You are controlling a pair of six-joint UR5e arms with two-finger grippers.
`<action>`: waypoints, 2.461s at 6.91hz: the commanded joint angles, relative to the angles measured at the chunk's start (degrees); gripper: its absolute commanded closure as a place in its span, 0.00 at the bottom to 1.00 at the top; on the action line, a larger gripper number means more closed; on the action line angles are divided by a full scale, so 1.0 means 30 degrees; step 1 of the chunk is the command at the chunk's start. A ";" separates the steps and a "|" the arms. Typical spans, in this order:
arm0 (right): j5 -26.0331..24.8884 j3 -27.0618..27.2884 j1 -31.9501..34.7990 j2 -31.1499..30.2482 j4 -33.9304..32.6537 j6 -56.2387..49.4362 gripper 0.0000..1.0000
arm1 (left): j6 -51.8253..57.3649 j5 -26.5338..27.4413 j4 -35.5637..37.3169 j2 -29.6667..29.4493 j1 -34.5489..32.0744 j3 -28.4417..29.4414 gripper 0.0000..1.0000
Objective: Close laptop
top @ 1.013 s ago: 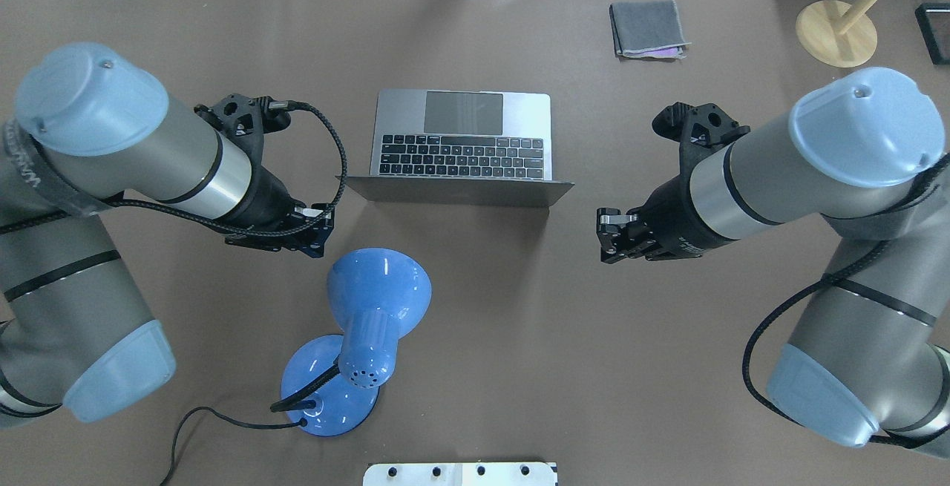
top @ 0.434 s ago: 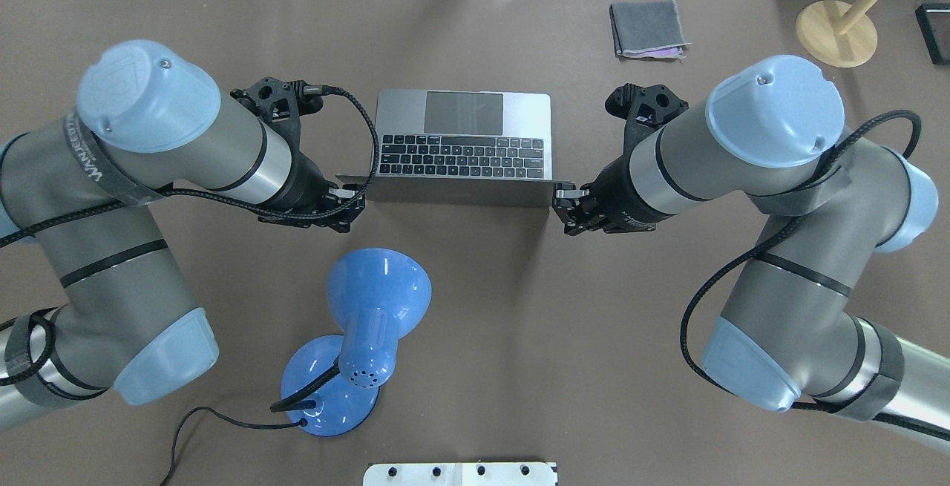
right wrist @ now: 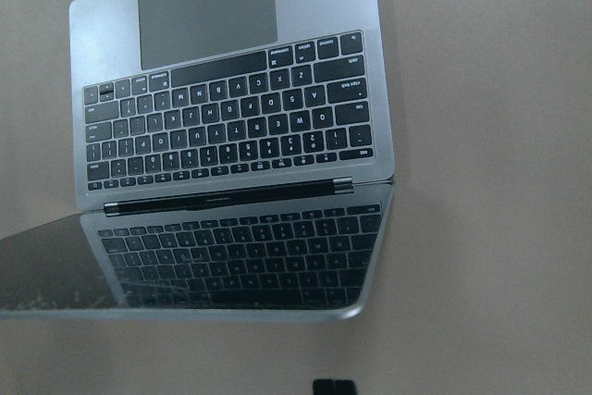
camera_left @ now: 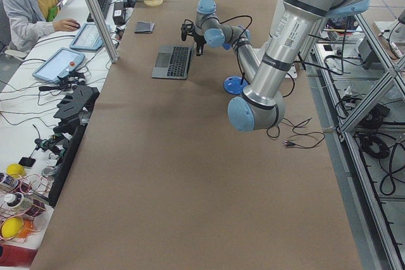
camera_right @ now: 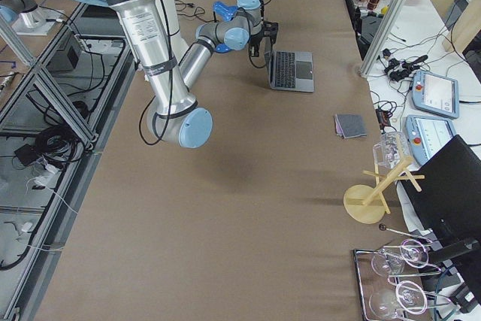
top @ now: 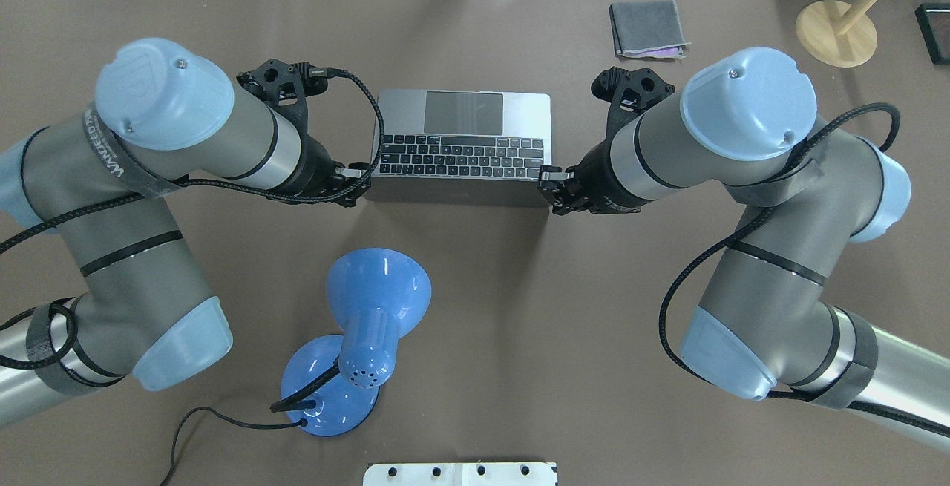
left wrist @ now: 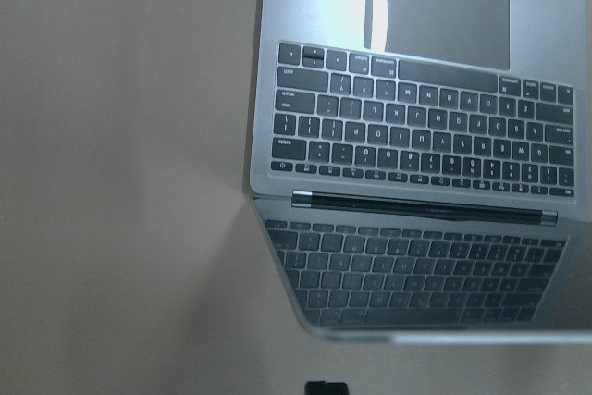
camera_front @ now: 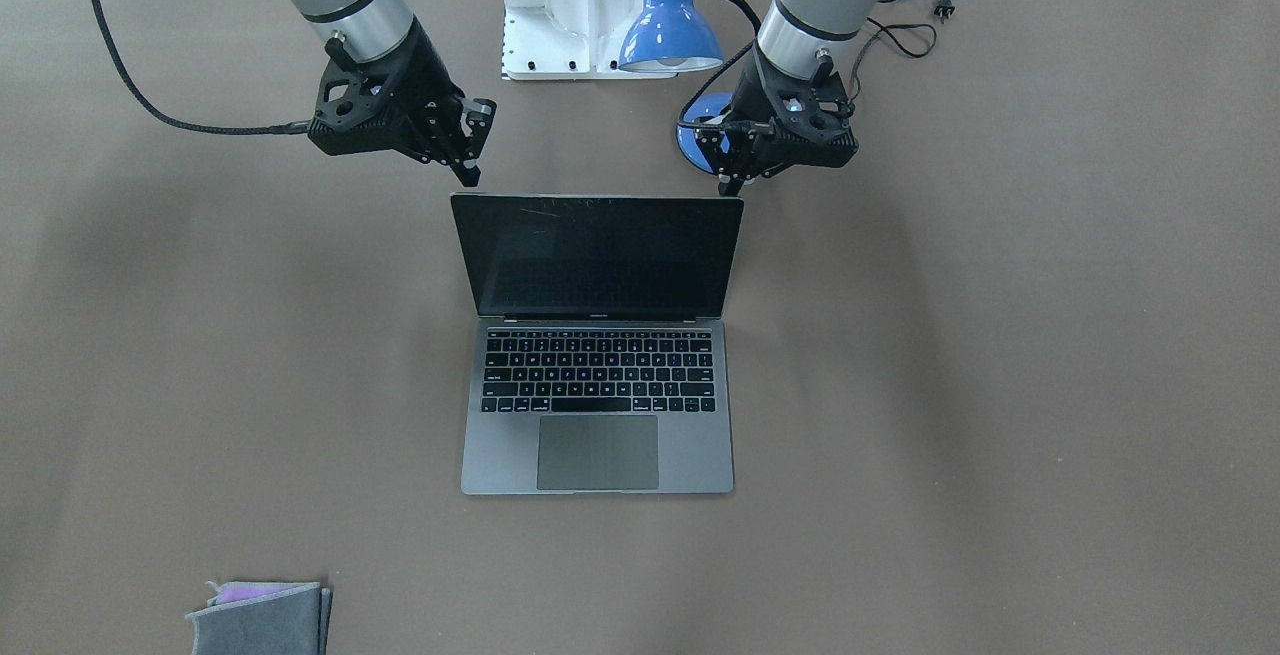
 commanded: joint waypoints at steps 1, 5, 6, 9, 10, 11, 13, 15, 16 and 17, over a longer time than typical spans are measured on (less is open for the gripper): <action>-0.1287 -0.0531 0.0000 0.0604 0.0006 0.0373 1.00 | -0.0011 0.1255 -0.0073 -0.0401 -0.0266 0.0113 1.00; -0.1468 -0.4384 0.1810 0.3467 0.0152 0.0318 1.00 | 0.0017 0.1437 -0.1948 -0.2623 -0.1786 0.4294 1.00; -0.1294 -0.6517 0.2397 0.4781 0.0182 0.0259 1.00 | 0.0047 0.1437 -0.2035 -0.3181 -0.2255 0.5318 1.00; -0.0419 -1.2205 0.2927 0.6927 0.2986 0.0229 1.00 | 0.0076 0.1408 -0.4839 -0.5549 -0.2436 1.1517 1.00; -0.0239 -1.4281 0.2988 0.8093 0.3052 0.0171 1.00 | 0.0106 0.1408 -0.6299 -0.5704 -0.2436 1.3047 1.00; 0.0140 -1.5926 0.2988 0.8598 0.3343 0.0083 1.00 | 0.0106 0.1408 -0.7647 -0.6402 -0.2378 1.5296 1.00; 0.1483 -1.8600 0.2988 0.8603 0.5975 0.0082 1.00 | 0.0454 0.1378 -0.7895 -0.6907 -0.2086 1.6635 1.00; 0.3614 -1.7157 0.4033 0.8487 0.5722 0.0431 1.00 | 0.0515 0.0913 -0.7721 -0.6733 -0.2460 1.5126 1.00; 0.4906 -1.4621 0.4971 0.7500 0.4472 0.0376 1.00 | 0.0574 -0.2223 -0.6385 -0.5774 -0.3683 1.2880 1.00; 0.5528 -1.0622 0.5793 0.4996 0.3502 0.0143 1.00 | 0.0836 -0.4226 -0.4980 -0.4198 -0.5059 1.0073 1.00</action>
